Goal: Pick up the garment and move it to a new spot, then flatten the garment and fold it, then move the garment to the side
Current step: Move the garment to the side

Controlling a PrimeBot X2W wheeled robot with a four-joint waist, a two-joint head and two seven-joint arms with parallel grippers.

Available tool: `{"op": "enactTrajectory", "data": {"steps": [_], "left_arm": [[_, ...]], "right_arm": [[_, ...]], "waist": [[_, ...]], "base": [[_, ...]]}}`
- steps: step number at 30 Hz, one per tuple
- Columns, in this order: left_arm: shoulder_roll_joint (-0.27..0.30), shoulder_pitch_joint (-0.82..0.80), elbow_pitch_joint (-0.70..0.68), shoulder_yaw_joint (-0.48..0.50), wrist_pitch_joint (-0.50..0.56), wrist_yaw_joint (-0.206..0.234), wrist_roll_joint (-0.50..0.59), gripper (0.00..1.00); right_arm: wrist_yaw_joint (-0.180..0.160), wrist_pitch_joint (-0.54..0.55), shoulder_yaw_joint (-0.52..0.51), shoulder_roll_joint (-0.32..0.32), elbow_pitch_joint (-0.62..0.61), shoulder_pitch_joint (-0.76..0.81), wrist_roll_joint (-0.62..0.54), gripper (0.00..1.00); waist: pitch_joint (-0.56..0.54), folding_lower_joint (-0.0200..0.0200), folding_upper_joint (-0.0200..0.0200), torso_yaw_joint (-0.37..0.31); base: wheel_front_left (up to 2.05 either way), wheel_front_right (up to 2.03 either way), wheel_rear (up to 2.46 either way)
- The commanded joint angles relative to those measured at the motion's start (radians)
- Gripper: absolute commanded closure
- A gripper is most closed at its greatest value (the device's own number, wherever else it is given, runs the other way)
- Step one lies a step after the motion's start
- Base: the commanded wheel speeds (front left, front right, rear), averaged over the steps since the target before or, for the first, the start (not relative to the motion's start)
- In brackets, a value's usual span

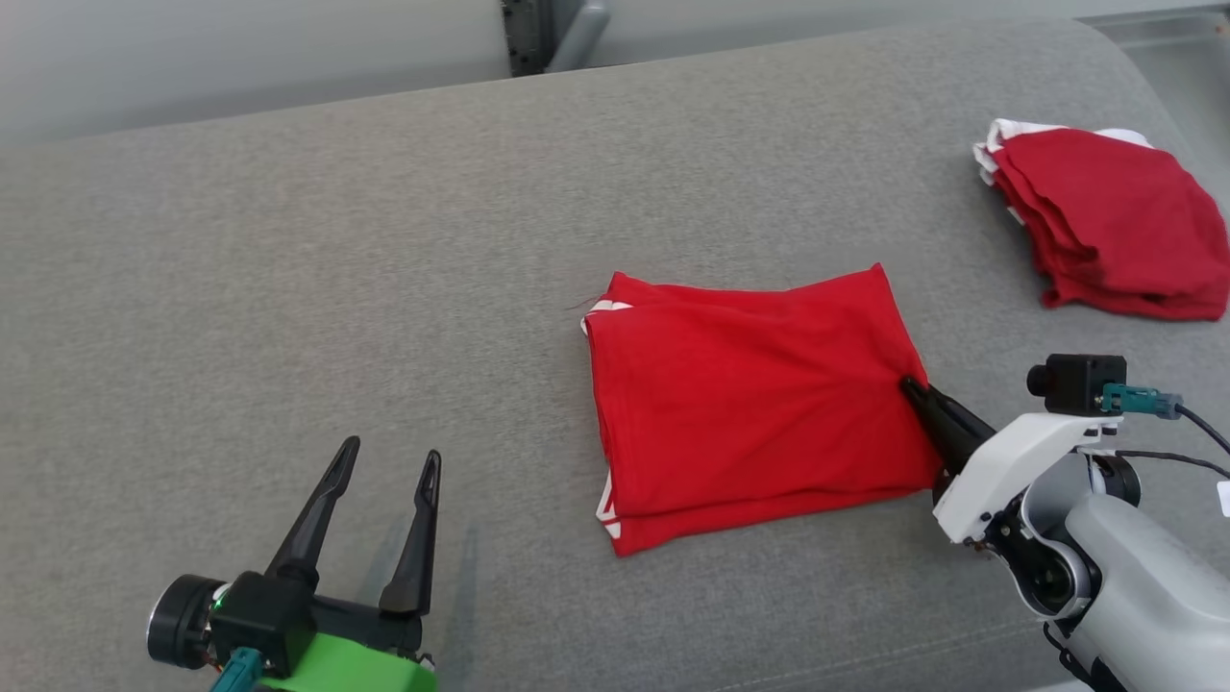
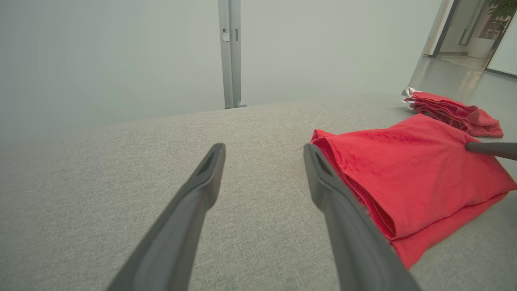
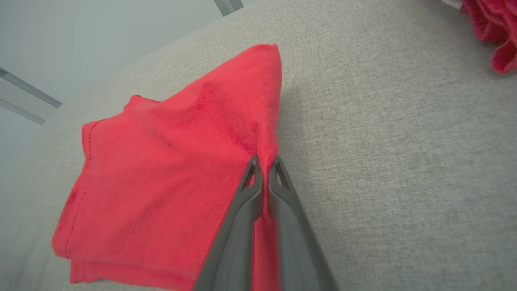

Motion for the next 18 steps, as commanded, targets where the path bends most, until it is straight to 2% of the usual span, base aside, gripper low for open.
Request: {"op": "enactTrajectory", "data": {"steps": [1, 3, 9, 18], "left_arm": [[0.013, -0.017, -0.005, 0.0, -0.003, -0.004, 0.002, 0.0], [0.029, -0.023, -0.012, -0.003, -0.003, -0.004, 0.004, 0.0], [0.062, -0.035, -0.027, -0.003, -0.003, -0.004, -0.007, 0.0], [0.099, -0.074, -0.072, -0.013, -0.003, -0.004, -0.02, 0.0]], "right_arm": [[0.0, -0.011, 0.0, 0.002, -0.007, -0.014, -0.012, 1.0], [0.0, -0.029, -0.001, 0.008, -0.016, -0.017, -0.021, 1.0], [0.0, -0.055, -0.013, 0.02, -0.034, -0.038, -0.048, 1.0], [0.0, -0.058, -0.058, 0.022, -0.061, -0.125, -0.109, 1.0]], "waist": [[0.051, 0.0, 0.0, -0.106], [0.069, 0.0, 0.0, -0.144], [0.118, 0.0, 0.0, -0.19], [0.191, 0.0, 0.0, -0.192]], "base": [[0.0, 0.0, 0.0], [0.0, 0.0, 0.0], [0.0, 0.0, 0.0], [0.0, 0.0, 0.0]]}}
